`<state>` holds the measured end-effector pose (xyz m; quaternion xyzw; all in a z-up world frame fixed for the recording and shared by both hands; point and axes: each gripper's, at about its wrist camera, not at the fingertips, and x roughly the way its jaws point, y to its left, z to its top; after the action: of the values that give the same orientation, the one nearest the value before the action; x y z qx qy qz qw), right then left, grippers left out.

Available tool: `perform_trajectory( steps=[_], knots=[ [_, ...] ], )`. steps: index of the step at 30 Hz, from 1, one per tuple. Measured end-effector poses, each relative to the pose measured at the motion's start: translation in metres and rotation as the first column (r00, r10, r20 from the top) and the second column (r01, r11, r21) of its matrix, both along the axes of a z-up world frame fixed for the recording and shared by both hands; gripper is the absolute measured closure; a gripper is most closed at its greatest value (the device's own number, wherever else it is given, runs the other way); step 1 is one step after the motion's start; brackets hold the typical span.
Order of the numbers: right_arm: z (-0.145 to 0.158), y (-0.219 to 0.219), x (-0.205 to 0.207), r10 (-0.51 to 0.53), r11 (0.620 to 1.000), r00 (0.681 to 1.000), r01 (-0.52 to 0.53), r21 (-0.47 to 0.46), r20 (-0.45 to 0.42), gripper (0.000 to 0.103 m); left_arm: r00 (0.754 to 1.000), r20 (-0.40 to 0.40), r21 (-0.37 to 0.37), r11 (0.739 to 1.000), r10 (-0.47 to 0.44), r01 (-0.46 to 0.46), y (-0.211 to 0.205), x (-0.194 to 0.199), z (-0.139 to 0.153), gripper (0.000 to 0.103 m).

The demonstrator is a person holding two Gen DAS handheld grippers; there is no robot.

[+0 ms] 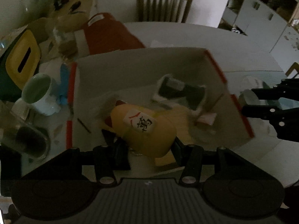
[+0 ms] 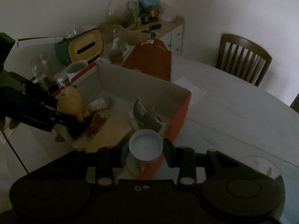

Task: Organize objects
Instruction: 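Carry the yellow figurine and white lid over the red box, then open the left tool to drop the figurine while the right tool releases the lid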

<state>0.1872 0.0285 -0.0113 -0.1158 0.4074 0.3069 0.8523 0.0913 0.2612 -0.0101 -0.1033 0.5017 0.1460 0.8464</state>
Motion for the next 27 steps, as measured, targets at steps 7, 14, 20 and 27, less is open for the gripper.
perform_trajectory(
  steps=[7,14,20,27],
  knots=[
    [-0.017,0.045,0.013,0.054,0.998,0.998,-0.055,-0.042,-0.017,0.065,0.998,-0.068,0.019,1.0,0.0,0.002,0.013,0.017,-0.025,0.051],
    [-0.045,0.072,0.026,0.064,0.991,0.996,-0.07,-0.11,-0.056,0.065,0.989,-0.143,0.034,0.998,-0.039,0.044,0.012,0.029,-0.052,0.051],
    [-0.06,0.078,0.033,0.056,0.988,0.995,-0.067,-0.135,-0.088,0.064,0.986,-0.157,0.011,0.999,-0.045,0.047,0.013,0.036,-0.061,0.051],
    [-0.063,0.08,0.033,0.064,0.987,0.995,-0.074,-0.145,-0.074,0.063,0.986,-0.16,-0.008,0.999,-0.042,0.042,0.013,0.041,-0.068,0.051]
  ],
)
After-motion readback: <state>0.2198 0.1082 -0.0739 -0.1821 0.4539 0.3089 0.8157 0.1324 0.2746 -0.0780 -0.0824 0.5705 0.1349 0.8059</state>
